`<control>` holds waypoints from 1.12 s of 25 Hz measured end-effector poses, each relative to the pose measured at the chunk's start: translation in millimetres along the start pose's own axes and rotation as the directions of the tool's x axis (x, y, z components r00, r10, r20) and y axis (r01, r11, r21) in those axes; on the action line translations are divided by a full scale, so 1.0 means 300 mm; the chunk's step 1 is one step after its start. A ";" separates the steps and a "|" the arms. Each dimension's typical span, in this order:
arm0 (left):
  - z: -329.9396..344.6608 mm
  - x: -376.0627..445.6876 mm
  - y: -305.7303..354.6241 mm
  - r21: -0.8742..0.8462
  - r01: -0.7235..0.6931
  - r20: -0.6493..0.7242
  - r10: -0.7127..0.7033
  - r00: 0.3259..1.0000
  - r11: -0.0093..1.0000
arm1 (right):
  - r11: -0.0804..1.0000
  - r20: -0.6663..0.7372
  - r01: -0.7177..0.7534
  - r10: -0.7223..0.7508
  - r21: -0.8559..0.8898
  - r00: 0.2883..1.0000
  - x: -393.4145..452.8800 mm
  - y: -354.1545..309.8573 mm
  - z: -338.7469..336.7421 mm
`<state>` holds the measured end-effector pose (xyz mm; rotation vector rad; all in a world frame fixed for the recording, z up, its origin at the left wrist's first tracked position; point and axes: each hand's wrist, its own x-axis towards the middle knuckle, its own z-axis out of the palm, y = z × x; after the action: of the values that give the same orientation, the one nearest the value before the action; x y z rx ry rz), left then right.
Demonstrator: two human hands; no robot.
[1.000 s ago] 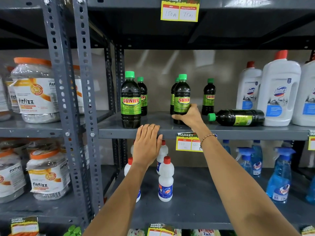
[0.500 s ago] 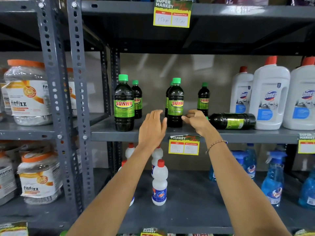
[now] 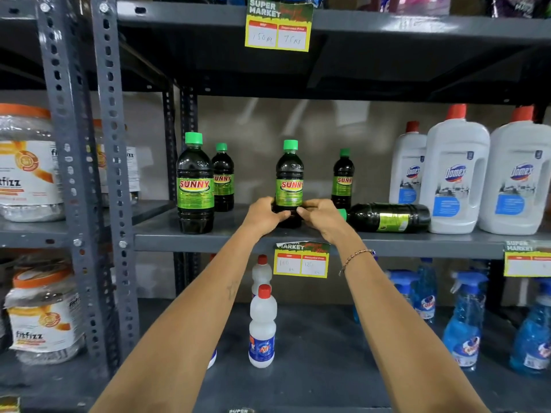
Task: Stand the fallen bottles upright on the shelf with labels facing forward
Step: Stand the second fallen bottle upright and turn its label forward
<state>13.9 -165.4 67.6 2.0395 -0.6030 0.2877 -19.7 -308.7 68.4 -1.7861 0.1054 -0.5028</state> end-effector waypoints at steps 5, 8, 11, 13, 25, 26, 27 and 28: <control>-0.007 -0.009 -0.001 -0.035 0.003 0.005 -0.003 1.000 0.999 | 0.999 0.002 0.038 -0.038 -0.033 0.999 -0.026 -0.009 -0.005; -0.018 -0.012 -0.009 -0.080 0.003 0.019 -0.002 1.000 0.997 | 0.997 -0.003 0.059 -0.059 -0.055 0.998 -0.040 -0.014 -0.013; -0.044 -0.070 0.008 -0.094 -0.010 0.038 0.013 0.999 0.995 | 0.995 -0.003 0.076 -0.076 -0.061 0.997 -0.098 -0.025 -0.027; -0.054 -0.107 0.013 -0.120 -0.021 0.051 0.027 0.998 0.992 | 0.995 0.003 0.087 -0.087 -0.056 0.996 -0.137 -0.023 -0.034; -0.047 -0.173 0.019 -0.143 -0.054 0.050 0.062 0.997 0.988 | 0.991 0.007 0.130 -0.130 -0.021 0.992 -0.201 -0.017 -0.056; -0.047 -0.179 0.022 -0.117 -0.052 0.038 0.057 0.998 0.992 | 0.992 0.009 0.124 -0.124 -0.026 0.992 -0.206 -0.020 -0.058; -0.046 -0.190 0.029 -0.086 -0.056 0.011 0.057 0.998 0.995 | 0.993 0.008 0.116 -0.115 -0.030 0.993 -0.206 -0.020 -0.061; -0.042 -0.207 0.036 -0.057 -0.069 -0.057 0.066 0.996 0.996 | 0.994 -0.006 0.107 -0.107 -0.037 0.994 -0.211 -0.019 -0.066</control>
<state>-44.0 -140.7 55.2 1.9513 -0.6397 0.3610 -85.7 -304.2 59.8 -1.8327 0.0246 -0.5885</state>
